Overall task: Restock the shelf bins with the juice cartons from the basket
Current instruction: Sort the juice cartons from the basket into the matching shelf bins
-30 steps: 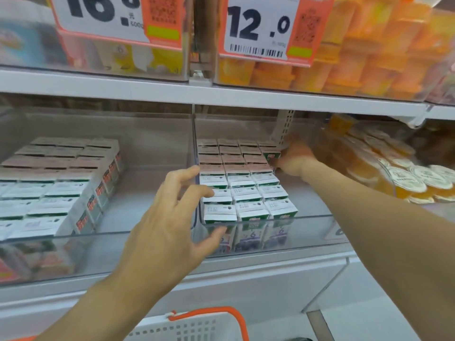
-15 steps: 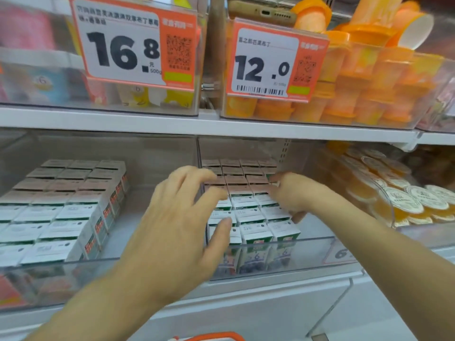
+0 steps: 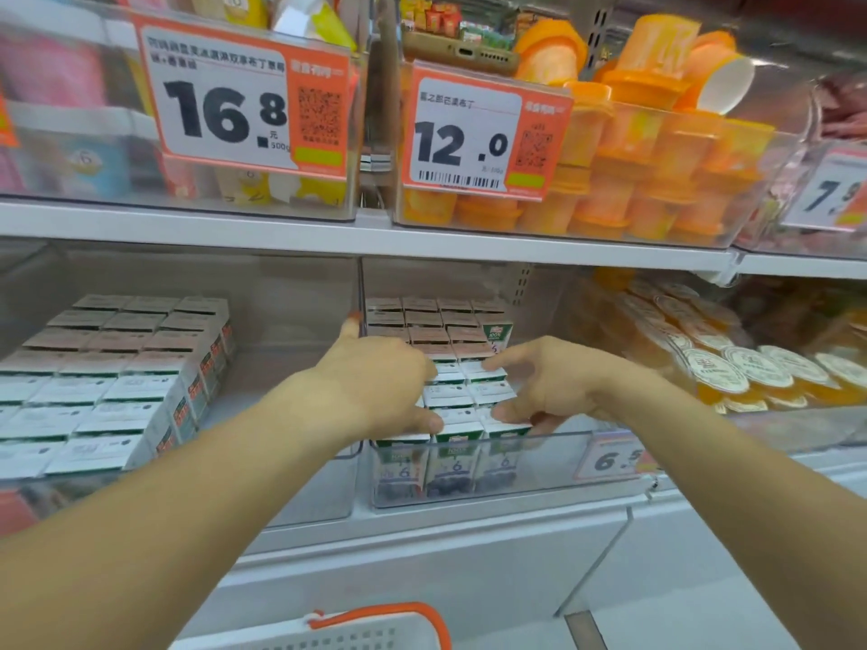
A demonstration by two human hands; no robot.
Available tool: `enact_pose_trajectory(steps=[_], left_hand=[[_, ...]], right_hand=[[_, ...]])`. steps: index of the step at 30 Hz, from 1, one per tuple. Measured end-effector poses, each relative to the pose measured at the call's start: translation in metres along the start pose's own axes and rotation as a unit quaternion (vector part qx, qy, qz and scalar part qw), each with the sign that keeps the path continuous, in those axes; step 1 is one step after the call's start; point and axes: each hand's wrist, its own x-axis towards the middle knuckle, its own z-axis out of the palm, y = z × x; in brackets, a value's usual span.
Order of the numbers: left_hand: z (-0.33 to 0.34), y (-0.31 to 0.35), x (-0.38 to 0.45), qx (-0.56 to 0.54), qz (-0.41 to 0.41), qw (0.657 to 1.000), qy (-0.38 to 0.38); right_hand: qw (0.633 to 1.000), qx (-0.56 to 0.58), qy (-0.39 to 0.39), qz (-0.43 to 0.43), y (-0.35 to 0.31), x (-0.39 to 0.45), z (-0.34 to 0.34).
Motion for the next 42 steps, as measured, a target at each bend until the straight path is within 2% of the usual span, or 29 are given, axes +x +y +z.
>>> enact_pose_trajectory(steps=[2, 6, 9, 13, 15, 21, 24, 26, 28, 30, 33, 35, 38, 40, 42], left_hand=[[0.003, -0.001, -0.002, -0.005, 0.0, 1.0, 0.003], [0.002, 0.001, -0.003, 0.004, -0.002, 1.0, -0.012], [0.002, 0.002, -0.002, 0.003, -0.003, 1.0, -0.016], [0.002, 0.002, -0.001, 0.015, 0.003, 1.0, -0.026], [0.001, 0.001, 0.001, 0.018, 0.002, 0.999, -0.032], [0.003, 0.001, 0.004, 0.015, 0.0, 0.999, -0.035], [0.004, 0.002, 0.002, 0.017, 0.001, 0.999, -0.033], [0.004, 0.001, -0.002, 0.025, 0.004, 0.999, -0.025], [0.006, -0.001, -0.007, 0.01, 0.014, 1.0, 0.008], [0.013, -0.005, -0.014, -0.072, 0.025, 0.992, 0.098], [0.024, -0.015, -0.043, -0.203, 0.028, 0.942, 0.267], [0.031, -0.029, -0.07, -0.217, 0.018, 0.922, 0.319], [0.043, -0.071, -0.112, -0.174, -0.019, 0.94, 0.292], [0.05, -0.109, -0.135, -0.137, -0.07, 0.961, 0.229], [0.056, -0.15, -0.155, -0.116, -0.129, 0.971, 0.166]], right_hand=[[0.999, -0.031, 0.017, -0.02, 0.0, 0.002, 0.008], [0.984, -0.178, 0.01, -0.026, 0.002, -0.006, 0.004], [0.991, -0.13, -0.008, 0.017, -0.005, -0.002, -0.008], [0.949, -0.282, 0.133, -0.047, -0.005, 0.052, -0.012], [0.944, -0.29, 0.142, -0.07, -0.006, 0.078, -0.007], [0.943, -0.311, 0.098, -0.063, -0.012, 0.114, 0.013], [0.961, -0.249, 0.092, -0.08, -0.007, 0.102, 0.007], [0.97, -0.182, 0.122, -0.107, -0.004, 0.088, 0.004], [0.965, -0.163, 0.154, -0.135, -0.004, 0.067, 0.01], [0.95, -0.182, 0.186, -0.175, -0.007, 0.041, 0.022], [0.921, -0.184, 0.23, -0.255, -0.02, -0.006, 0.049], [0.908, -0.169, 0.242, -0.297, -0.036, -0.033, 0.071], [0.891, -0.16, 0.23, -0.357, -0.074, -0.057, 0.113], [0.883, -0.183, 0.199, -0.384, -0.104, -0.058, 0.142], [0.89, -0.215, 0.154, -0.372, -0.133, -0.044, 0.168]])
